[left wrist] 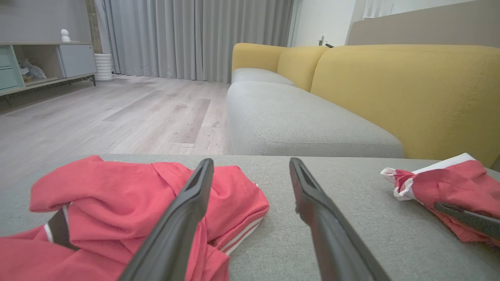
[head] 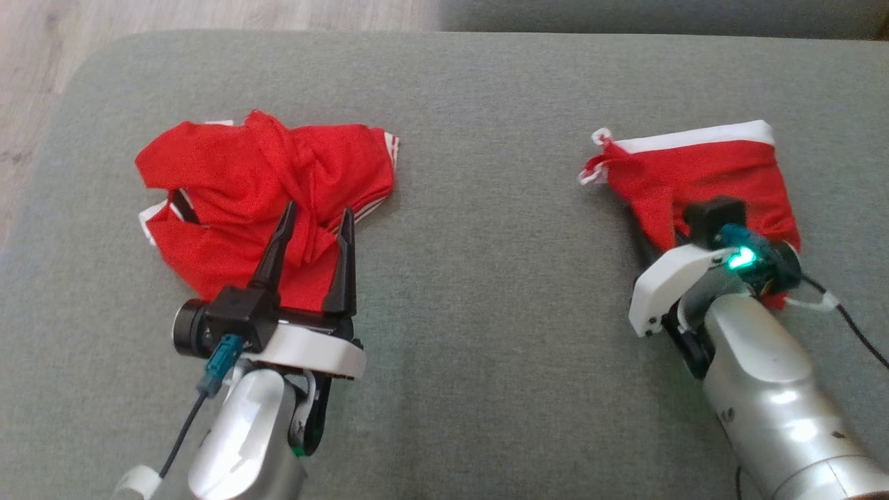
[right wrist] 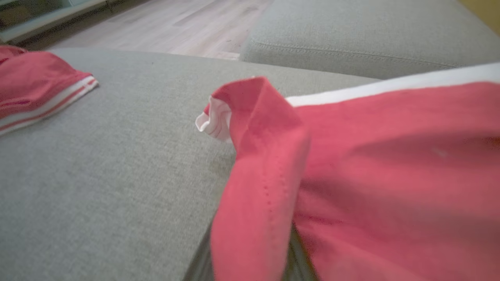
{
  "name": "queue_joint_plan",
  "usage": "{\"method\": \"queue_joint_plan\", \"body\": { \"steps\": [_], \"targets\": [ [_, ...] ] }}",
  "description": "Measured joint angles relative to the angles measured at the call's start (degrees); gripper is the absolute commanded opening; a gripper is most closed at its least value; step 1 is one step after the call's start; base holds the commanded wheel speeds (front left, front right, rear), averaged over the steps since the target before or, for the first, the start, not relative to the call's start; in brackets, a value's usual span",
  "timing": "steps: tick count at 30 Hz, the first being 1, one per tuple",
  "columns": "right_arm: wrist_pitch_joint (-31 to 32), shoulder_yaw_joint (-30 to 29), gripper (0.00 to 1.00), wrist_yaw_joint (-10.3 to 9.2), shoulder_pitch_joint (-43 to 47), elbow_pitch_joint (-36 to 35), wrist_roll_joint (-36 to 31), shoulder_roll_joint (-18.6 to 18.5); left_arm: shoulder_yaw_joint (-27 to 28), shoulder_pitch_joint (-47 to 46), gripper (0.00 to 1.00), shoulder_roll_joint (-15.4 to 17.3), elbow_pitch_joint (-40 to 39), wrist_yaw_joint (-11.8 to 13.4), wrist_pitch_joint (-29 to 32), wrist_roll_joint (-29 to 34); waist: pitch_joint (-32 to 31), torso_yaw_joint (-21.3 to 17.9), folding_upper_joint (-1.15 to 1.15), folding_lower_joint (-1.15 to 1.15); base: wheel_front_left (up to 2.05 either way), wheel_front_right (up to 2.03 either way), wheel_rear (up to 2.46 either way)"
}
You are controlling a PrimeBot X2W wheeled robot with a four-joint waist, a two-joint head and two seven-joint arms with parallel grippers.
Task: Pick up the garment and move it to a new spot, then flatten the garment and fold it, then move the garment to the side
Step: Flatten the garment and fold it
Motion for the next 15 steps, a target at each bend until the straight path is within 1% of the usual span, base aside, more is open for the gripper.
{"method": "queue_joint_plan", "body": {
  "steps": [2,8,11,15],
  "targets": [
    [-1.45,0.96,1.0,0.0,0.0,0.96,-1.21,0.18,0.03,0.0,1.0,0.0,0.07,0.0,0.0,0.01,-0.36,-0.58,0.0,0.0,0.0,0.0,0.0],
    [-4.61,0.46,1.0,0.0,0.07,0.31,-2.09,1.0,0.41,0.0,1.0,0.0,0.07,0.0,0.0,0.0,-1.89,-2.39,0.0,0.0,0.0,0.0,0.0],
    [-5.36,-0.92,1.0,0.0,0.35,-2.99,-2.58,1.07,0.56,0.15,1.0,0.0,0.04,0.0,0.0,-0.01,-3.04,-3.86,0.0,0.0,0.0,0.0,0.0],
    [-5.79,-5.32,1.0,0.0,2.98,-9.48,-3.14,1.08,0.6,0.85,1.0,0.0,-0.07,0.01,0.0,-0.47,-4.66,-5.86,0.0,-0.01,0.0,0.0,0.0]
  ]
}}
